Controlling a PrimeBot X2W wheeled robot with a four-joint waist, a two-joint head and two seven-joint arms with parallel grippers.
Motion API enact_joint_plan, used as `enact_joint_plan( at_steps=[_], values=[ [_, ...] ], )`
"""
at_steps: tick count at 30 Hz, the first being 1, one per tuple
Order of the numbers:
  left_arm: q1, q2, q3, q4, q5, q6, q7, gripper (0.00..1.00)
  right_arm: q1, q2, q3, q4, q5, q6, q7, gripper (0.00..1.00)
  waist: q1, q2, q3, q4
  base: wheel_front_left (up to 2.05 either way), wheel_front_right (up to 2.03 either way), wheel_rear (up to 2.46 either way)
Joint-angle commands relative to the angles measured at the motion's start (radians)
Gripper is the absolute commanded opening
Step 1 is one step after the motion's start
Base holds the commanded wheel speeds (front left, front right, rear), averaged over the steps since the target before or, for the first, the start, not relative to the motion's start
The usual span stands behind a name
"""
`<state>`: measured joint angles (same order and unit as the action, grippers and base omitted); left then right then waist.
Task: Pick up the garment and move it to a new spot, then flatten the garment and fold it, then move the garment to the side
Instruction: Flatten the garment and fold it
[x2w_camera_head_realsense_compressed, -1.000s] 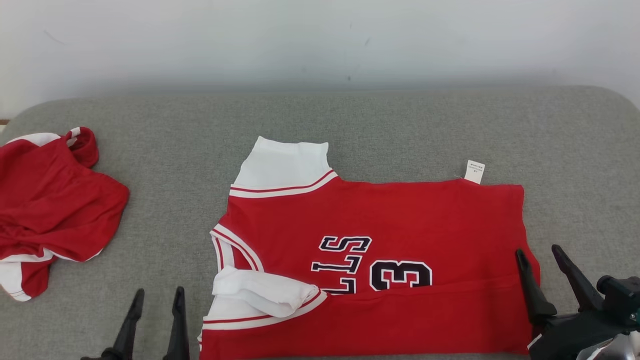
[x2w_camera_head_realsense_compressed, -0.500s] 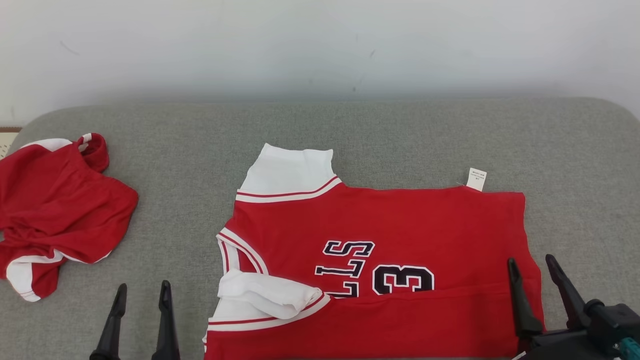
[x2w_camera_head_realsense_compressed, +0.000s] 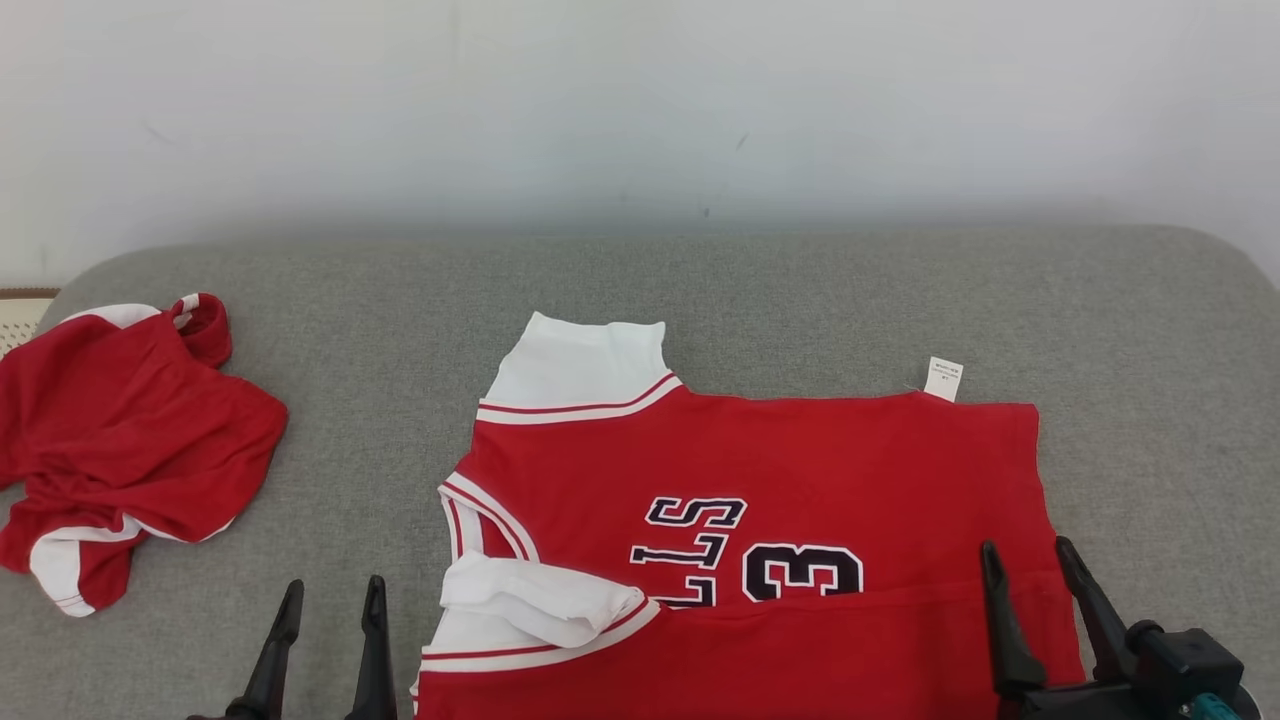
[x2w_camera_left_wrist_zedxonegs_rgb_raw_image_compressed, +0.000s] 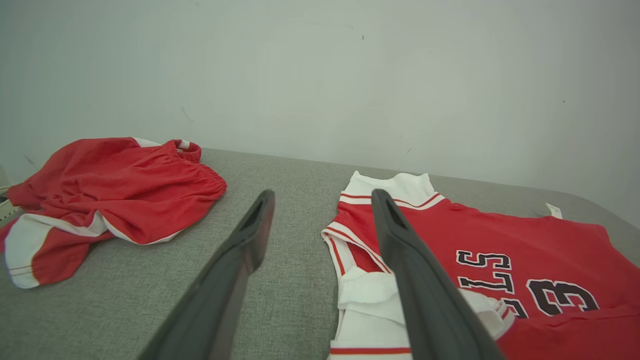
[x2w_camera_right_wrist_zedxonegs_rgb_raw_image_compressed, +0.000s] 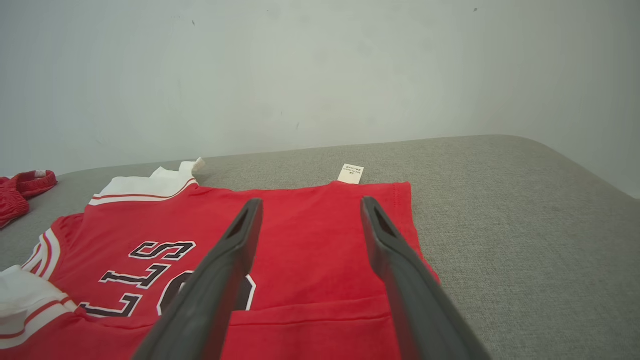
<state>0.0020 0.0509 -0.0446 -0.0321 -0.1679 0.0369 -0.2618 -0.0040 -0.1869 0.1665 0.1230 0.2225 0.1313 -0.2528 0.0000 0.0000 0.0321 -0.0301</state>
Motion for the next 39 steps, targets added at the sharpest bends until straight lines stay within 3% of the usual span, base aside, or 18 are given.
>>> enact_joint_plan(
  at_steps=[1, 9, 12, 18, 20, 28, 39],
  values=[
    [-0.002, 0.000, -0.002, 0.006, -0.006, 0.002, -0.004, 1.00, 0.003, 0.005, 0.004, 0.008, -0.003, -0.001, -0.004, 1.00, 0.0000, 0.0000, -0.005, -0.002, 0.00, 0.00, 0.00],
    [-0.026, 0.000, 0.008, 0.018, -0.023, -0.011, -0.004, 1.00, -0.004, 0.003, -0.004, 0.028, -0.002, -0.001, -0.007, 1.00, 0.0000, 0.0000, -0.006, -0.006, 0.00, 0.00, 0.00],
    [-0.056, 0.003, 0.016, 0.047, -0.034, -0.043, -0.004, 1.00, -0.020, 0.006, -0.005, 0.041, -0.001, -0.001, 0.004, 1.00, 0.0000, 0.0000, 0.000, -0.013, 0.00, 0.00, 0.00],
    [-0.219, 0.060, -0.015, 0.172, -0.063, -0.133, 0.010, 1.00, -0.084, 0.001, 0.011, 0.056, -0.011, -0.001, 0.032, 1.00, 0.0000, 0.0000, 0.032, -0.049, 0.00, 0.00, 0.00],
    [-0.258, 0.073, -0.024, 0.193, -0.078, -0.143, 0.024, 1.00, -0.100, 0.003, 0.016, 0.059, -0.012, -0.001, 0.035, 1.00, 0.0000, 0.0000, 0.042, -0.060, 0.00, 0.00, 0.00],
    [-0.595, 0.266, -0.163, 0.313, -0.272, -0.166, 0.201, 1.00, -0.277, 0.045, 0.075, 0.129, -0.004, -0.001, 0.021, 1.00, 0.0000, 0.0000, 0.171, -0.190, 0.00, 0.00, 0.00],
    [-0.852, 0.439, -0.326, 0.413, -0.523, -0.166, 0.362, 1.00, -0.466, 0.090, 0.114, 0.222, 0.000, -0.001, -0.008, 1.00, 0.0000, 0.0000, 0.311, -0.294, 0.00, 0.00, 0.00]
  ],
)
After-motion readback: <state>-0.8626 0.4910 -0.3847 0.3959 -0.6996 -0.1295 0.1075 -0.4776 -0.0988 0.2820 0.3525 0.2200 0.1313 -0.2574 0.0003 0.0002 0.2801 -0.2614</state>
